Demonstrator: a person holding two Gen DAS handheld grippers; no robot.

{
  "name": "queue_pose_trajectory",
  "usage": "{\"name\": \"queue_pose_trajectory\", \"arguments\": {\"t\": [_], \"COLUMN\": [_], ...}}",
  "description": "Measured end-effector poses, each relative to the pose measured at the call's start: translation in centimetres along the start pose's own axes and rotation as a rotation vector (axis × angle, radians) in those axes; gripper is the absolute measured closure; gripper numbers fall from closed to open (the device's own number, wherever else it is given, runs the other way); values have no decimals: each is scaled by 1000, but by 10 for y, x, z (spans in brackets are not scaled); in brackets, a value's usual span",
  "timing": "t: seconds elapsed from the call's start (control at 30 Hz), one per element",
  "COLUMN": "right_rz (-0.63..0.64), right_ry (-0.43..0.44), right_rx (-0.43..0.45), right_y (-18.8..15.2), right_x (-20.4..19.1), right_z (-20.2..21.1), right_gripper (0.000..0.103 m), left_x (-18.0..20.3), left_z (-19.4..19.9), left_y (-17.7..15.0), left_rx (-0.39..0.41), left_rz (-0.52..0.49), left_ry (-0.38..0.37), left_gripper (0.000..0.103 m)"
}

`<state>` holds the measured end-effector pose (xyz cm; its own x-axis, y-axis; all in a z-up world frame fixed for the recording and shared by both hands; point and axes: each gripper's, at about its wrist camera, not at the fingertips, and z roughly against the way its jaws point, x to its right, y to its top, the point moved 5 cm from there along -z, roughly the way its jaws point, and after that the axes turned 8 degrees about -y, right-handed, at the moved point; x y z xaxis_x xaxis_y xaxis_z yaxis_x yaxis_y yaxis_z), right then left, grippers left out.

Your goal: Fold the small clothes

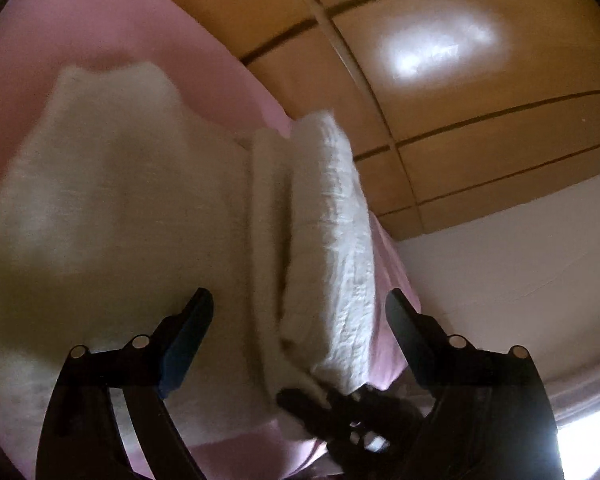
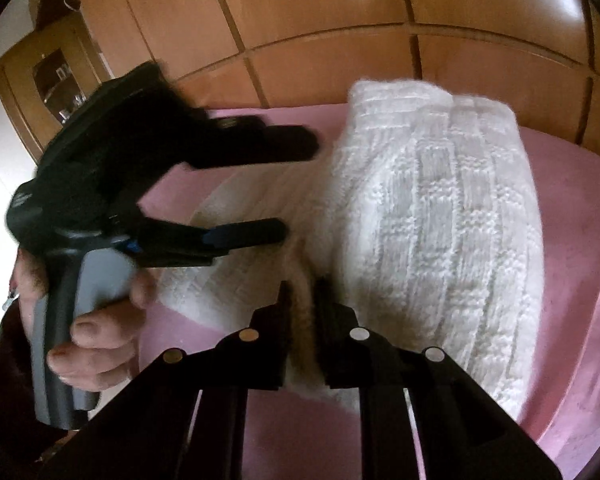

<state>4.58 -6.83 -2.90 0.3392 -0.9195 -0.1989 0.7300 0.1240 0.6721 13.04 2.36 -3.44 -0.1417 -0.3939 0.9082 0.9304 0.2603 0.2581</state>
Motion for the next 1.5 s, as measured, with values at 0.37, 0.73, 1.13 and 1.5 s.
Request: {"name": "queue_pose_trajectory", "arguments": {"t": [0.37,0.73,1.13,1.5], "right_rz": [-180,-177,37,-7], "right_ry": [62,-20,-18,4], "right_rx": [129,64,-33,39], "right_y": [-8,-20,-18,26], "right_x": [94,105,10,10], "right_z": [76,36,-24,-1], "right_gripper": [46,55,54,40], "left_x": [19,74,-13,3], "left_z": [-50,-6,93,105], "left_y": [8,13,26,13], "left_rx": [-71,96,186,307], "left_rz": [-94,-394,-318,-349], "left_ry": [142,257,534,584], "left_gripper": [67,85,85,57]}}
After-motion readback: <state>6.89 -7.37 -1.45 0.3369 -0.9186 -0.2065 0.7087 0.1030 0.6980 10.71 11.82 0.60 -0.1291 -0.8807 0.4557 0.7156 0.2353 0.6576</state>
